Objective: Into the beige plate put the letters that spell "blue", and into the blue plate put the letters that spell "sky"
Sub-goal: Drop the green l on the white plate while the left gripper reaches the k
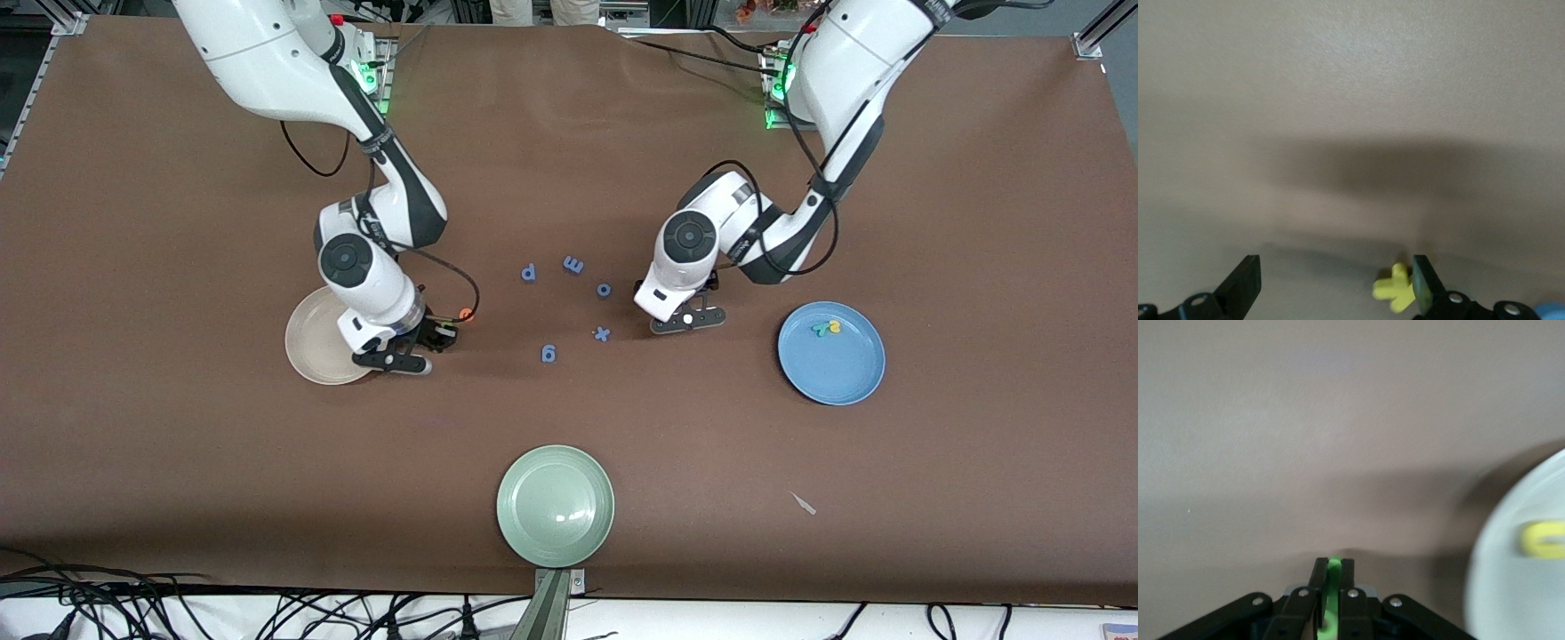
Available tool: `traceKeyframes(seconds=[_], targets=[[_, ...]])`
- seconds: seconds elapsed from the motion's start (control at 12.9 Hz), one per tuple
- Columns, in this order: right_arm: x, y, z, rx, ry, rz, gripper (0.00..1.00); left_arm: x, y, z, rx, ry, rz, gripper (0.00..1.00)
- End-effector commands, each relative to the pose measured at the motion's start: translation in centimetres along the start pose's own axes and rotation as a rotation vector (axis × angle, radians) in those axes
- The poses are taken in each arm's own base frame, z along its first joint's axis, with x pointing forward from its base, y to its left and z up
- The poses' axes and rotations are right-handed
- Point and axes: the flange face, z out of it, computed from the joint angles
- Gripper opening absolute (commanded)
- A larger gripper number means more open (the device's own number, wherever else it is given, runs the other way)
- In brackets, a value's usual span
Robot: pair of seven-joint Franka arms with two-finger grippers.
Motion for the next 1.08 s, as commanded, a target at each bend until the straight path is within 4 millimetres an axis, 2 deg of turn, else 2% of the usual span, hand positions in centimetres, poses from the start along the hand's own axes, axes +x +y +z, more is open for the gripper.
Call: traceKeyframes(seconds=[0.0, 0.08, 0.23, 0.39, 0.46, 0.54, 0.62, 0.77, 0.93, 1.01], targets=[[2.4, 3.8, -2.8, -0.043, -0.011, -0.124, 0.0, 0.1, 0.5, -0.2, -0.005, 0.04, -0.044, 1.0], [2.5, 5.0, -2.9, -0.054, -0.016, -0.161, 0.0, 0.2, 0.5, -0.4, -0.009, 0.039, -0.05, 1.0], [1.1, 8.9, -1.6, -0.086, -0.071, -0.197, 0.13, 0.4, 0.4, -0.7, -0.015, 0.039, -0.061, 1.0], [-0.9, 10.4, -1.5, -0.091, -0.103, -0.184, 0.23, 0.4, 0.6, -0.9, -0.018, 0.04, -0.065, 1.0], [-1.3, 10.5, -2.2, -0.089, -0.108, -0.176, 0.33, 0.3, 0.9, -1.0, -0.022, 0.04, -0.065, 1.0], [-1.2, 10.3, -3.0, -0.086, -0.109, -0.169, 0.63, 0.3, 1.0, -0.9, -0.03, 0.026, -0.078, 1.0], [-1.1, 9.4, -3.4, -0.077, -0.105, -0.16, 0.87, 0.3, 1.0, -0.9, -0.037, 0.017, -0.081, 1.0], [-1.1, 4.6, -4.6, -0.047, -0.072, -0.147, 0.88, 0.1, 1.0, 0.1, -0.028, 0.002, -0.077, 1.0], [-1.8, 2.0, -3.1, -0.049, -0.077, -0.092, 0.88, 0.1, 1.1, 0.5, -0.038, -0.014, -0.089, 0.99], [-2.4, 0.8, -2.2, -0.048, -0.073, -0.063, 0.88, 0.2, 1.4, 0.4, -0.073, -0.023, -0.113, 0.94]])
